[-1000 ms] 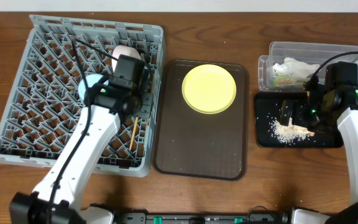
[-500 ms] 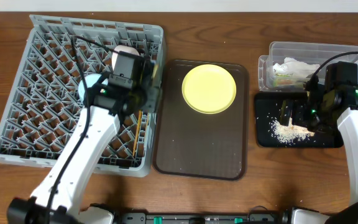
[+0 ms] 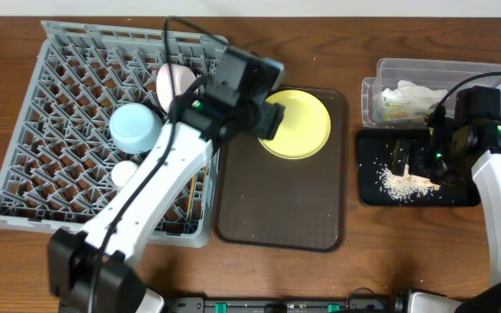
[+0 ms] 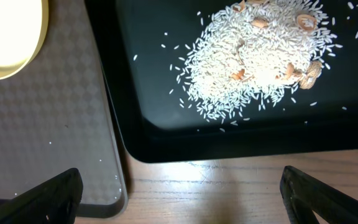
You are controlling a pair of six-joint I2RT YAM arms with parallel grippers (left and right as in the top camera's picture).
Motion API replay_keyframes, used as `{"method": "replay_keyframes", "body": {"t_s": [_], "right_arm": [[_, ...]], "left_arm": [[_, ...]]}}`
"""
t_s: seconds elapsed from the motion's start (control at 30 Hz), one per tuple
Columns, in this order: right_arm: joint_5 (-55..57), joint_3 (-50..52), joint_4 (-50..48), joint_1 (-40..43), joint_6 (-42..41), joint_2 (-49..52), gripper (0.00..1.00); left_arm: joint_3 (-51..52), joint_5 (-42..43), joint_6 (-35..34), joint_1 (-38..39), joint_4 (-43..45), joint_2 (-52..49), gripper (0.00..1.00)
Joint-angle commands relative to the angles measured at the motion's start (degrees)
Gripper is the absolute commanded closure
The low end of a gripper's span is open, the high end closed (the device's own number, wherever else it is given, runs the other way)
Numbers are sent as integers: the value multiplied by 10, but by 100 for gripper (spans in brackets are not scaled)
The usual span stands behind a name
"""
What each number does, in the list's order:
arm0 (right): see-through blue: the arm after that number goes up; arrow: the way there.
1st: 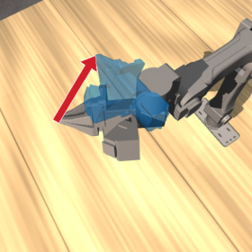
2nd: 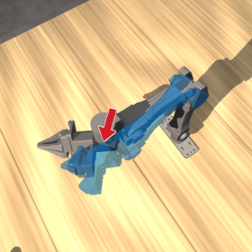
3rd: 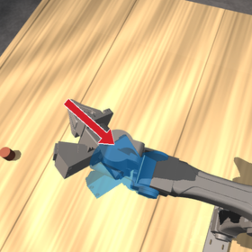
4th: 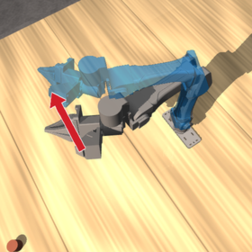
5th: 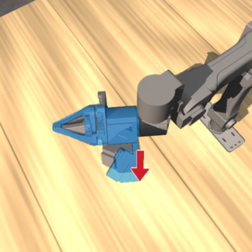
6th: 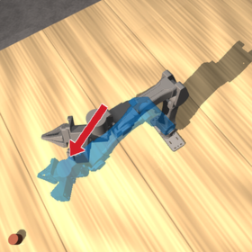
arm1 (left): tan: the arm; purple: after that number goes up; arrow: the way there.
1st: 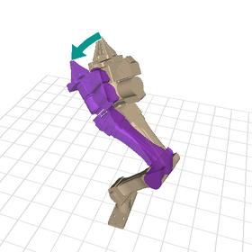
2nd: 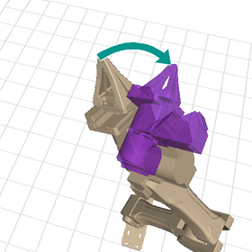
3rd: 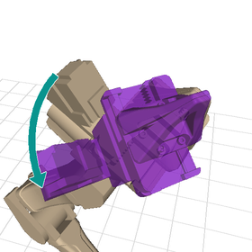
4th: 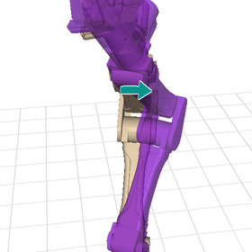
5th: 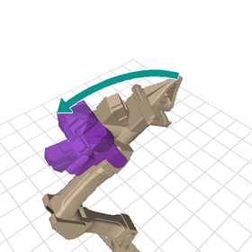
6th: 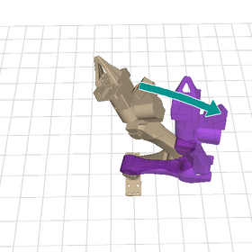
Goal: Sort waste into correct bins and load items into the dishwasher
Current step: 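Reach the left gripper to the yellow plate rim and grip it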
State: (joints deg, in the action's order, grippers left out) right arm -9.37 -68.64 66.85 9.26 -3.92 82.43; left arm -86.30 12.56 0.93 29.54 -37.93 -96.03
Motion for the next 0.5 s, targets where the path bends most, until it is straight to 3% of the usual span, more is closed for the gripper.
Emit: {"method": "replay_keyframes", "body": {"t_s": [0.0, 0.3, 0.47], "right_arm": [[-1, -11, 2, 3, -7, -8, 1], [-1, -11, 2, 3, -7, -8, 1], [-1, -11, 2, 3, -7, -8, 1]], "left_arm": [[-43, 3, 25, 23, 9, -60, 31], [-43, -1, 69, 99, 76, -183, 30], [-43, -46, 70, 135, 87, -234, 30]]}}
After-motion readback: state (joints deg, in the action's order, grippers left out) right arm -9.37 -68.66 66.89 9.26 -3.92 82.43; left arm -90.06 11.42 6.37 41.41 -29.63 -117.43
